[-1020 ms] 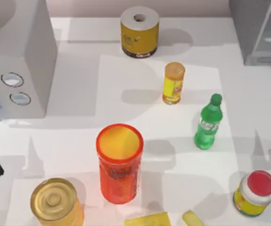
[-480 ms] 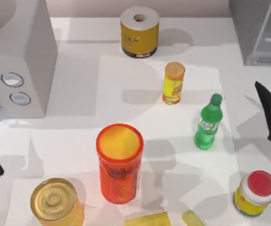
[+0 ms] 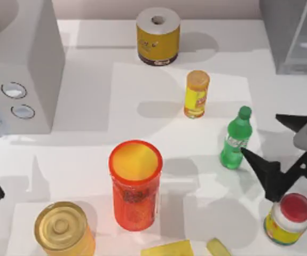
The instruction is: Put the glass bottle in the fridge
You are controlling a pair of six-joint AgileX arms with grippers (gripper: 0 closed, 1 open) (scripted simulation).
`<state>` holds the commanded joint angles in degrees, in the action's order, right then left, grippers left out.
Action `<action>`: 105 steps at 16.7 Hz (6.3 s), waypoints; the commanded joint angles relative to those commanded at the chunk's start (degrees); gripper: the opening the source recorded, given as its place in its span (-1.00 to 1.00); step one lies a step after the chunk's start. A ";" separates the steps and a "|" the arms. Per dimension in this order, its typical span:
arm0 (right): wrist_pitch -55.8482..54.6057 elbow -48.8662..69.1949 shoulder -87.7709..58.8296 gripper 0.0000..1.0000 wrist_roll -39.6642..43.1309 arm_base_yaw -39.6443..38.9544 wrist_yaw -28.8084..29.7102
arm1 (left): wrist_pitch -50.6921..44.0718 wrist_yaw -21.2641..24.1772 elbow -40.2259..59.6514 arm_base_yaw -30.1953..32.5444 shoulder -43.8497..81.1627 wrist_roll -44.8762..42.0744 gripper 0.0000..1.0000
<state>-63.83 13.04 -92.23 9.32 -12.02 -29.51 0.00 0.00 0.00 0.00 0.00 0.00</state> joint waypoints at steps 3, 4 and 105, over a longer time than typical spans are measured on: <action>-0.64 -0.97 -3.66 1.00 0.06 -0.45 -0.19 | 0.00 0.00 0.00 0.00 0.00 0.00 1.00; -0.64 -1.00 -3.75 1.00 0.06 -0.46 -0.19 | 0.00 0.00 0.00 0.00 0.00 0.00 1.00; 53.67 -4.22 75.25 -0.98 -9.49 14.61 27.18 | 0.00 0.00 0.00 0.00 0.00 0.00 1.00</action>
<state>-10.15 8.82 -16.98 -0.18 2.59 -2.33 0.00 0.00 0.00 0.00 0.00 0.00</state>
